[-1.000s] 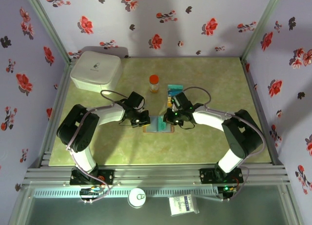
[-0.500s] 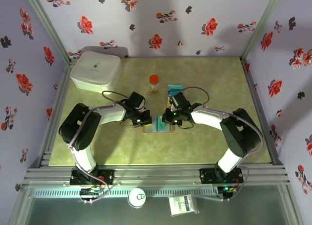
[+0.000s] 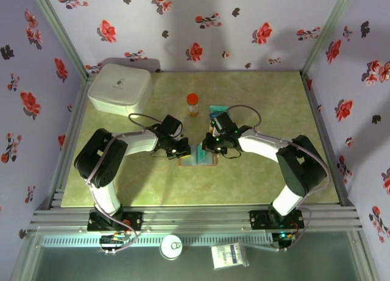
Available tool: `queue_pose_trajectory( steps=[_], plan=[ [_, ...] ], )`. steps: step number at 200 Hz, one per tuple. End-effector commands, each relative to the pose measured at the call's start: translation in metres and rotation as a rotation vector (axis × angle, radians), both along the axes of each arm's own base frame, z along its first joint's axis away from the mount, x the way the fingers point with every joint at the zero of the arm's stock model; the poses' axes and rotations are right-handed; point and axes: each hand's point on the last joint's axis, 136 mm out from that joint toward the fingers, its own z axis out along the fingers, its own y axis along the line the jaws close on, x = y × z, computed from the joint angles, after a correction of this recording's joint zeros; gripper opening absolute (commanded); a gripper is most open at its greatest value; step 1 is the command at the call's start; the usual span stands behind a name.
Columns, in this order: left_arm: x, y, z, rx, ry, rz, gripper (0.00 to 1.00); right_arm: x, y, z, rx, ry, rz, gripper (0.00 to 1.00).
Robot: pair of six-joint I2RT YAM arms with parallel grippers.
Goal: Take the credit cards out of the card holder
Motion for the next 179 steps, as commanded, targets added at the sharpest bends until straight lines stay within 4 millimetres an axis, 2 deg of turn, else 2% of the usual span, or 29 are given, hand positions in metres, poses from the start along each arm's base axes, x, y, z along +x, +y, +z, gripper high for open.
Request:
queue_pose_trajectory(
  steps=[1, 41, 71, 97, 129, 157, 179],
  plan=[
    [0.0, 0.013, 0.007, 0.047, -0.012, 0.003, 0.0, 0.005, -0.008, 0.026, -0.053, -0.071, 0.039, 0.08],
    [0.003, 0.015, 0.018, 0.038, -0.031, 0.006, 0.0, 0.019, -0.03, 0.041, -0.167, -0.123, 0.121, 0.06],
    [0.003, 0.017, 0.021, 0.038, -0.035, 0.012, 0.02, 0.03, -0.044, 0.06, -0.269, -0.197, 0.322, 0.06],
    [0.003, 0.02, 0.023, 0.039, -0.042, 0.024, 0.03, 0.043, -0.055, 0.066, -0.348, -0.259, 0.493, 0.05],
    [0.003, 0.025, 0.026, 0.045, -0.053, 0.035, 0.04, 0.054, -0.057, 0.069, -0.361, -0.266, 0.709, 0.08],
    [0.003, 0.032, 0.028, 0.05, -0.06, 0.053, 0.04, 0.062, -0.058, 0.073, -0.409, -0.341, 0.935, 0.06],
    [0.001, 0.037, 0.028, 0.058, -0.061, 0.06, 0.04, 0.075, -0.063, 0.076, -0.447, -0.402, 1.037, 0.05]
  ],
)
